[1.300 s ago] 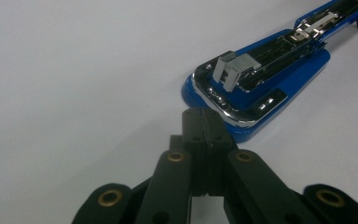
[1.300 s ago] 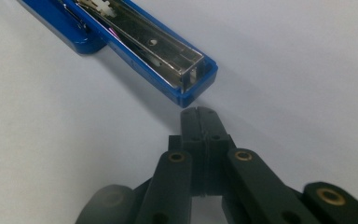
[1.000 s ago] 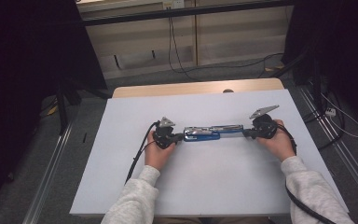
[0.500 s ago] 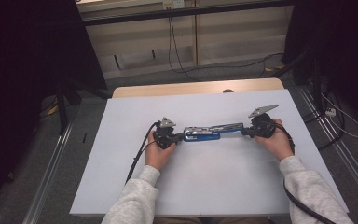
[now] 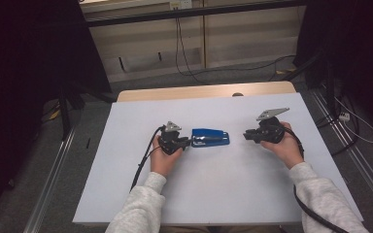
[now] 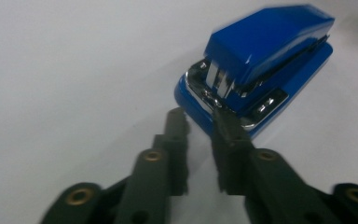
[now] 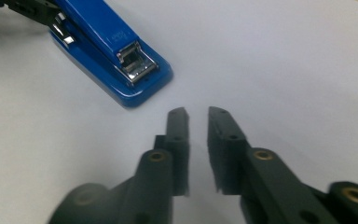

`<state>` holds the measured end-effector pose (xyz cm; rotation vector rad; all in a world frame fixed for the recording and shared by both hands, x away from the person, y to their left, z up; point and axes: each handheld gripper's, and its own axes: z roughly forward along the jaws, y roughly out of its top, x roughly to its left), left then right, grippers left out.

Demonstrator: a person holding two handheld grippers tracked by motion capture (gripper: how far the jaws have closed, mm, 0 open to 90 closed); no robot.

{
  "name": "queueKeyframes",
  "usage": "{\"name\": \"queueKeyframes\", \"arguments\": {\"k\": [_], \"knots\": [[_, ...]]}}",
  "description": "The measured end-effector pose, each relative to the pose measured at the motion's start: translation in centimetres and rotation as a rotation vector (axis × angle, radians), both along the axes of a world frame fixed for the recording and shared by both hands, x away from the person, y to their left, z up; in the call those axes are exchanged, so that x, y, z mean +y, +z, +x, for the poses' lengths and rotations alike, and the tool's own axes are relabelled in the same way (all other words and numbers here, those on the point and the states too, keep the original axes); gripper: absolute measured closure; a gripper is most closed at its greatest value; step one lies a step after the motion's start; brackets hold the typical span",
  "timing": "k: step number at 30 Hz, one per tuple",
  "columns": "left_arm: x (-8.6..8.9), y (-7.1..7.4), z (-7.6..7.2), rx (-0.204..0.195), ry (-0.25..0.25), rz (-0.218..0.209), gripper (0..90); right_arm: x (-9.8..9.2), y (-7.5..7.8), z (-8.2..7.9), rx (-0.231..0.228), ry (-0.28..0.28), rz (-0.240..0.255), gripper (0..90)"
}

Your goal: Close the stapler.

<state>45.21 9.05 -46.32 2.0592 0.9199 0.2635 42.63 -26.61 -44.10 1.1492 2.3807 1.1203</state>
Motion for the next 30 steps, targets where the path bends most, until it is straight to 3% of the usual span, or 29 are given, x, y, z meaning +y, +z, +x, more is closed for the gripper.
{"name": "queueKeyframes", "arguments": {"k": [2, 4, 5, 7, 9, 12, 13, 15, 23, 27, 30], "knots": [[0.4, 0.5, 0.0, -0.006, 0.014, -0.016, 62.8, -0.2, 0.0, -0.1, 0.007, -0.014, 0.028, 65.5], [0.6, 0.6, 0.0, -0.001, 0.02, -0.027, 53.1, -0.3, 0.0, -0.2, 0.01, -0.021, 0.04, 63.1], [1.0, 0.8, -0.1, 0.002, 0.02, -0.037, 50.3, -0.3, 0.0, -0.3, 0.012, -0.027, 0.051, 56.3], [1.3, 0.9, -0.2, 0.005, 0.028, -0.042, 36.8, -0.3, -0.1, -0.6, 0.022, -0.026, 0.061, 53.2], [2.1, 1.3, -0.5, -0.001, 0.036, -0.052, 35.7, -0.3, -0.1, -0.9, 0.018, -0.024, 0.053, 49.3], [2.7, 1.7, -0.7, 0.017, 0.04, -0.091, 23.8, -0.2, -0.1, -1.4, 0.023, -0.031, 0.069, 43.3], [3.1, 2.0, -1.0, 0.017, 0.026, -0.119, 23.8, -0.2, 0.0, -1.5, 0.025, -0.026, 0.065, 42.3], [3.5, 2.3, -1.4, 0.006, 0.01, -0.134, 22.2, 0.0, 0.2, -2.0, 0.017, -0.022, 0.068, 37.8], [4.2, 2.7, -2.4, 0.007, -0.018, -0.14, 14.3, 0.1, 0.5, -3.6, 0.0, -0.009, 0.065, 26.5], [4.9, 2.9, -3.1, 0.0, -0.024, -0.169, 13.0, -0.2, 0.6, -5.0, -0.001, -0.01, 0.081, 20.4], [5.5, 3.1, -3.4, 0.005, -0.016, -0.176, 11.9, -0.2, 0.6, -5.7, -0.013, -0.001, 0.053, 19.1]]}}
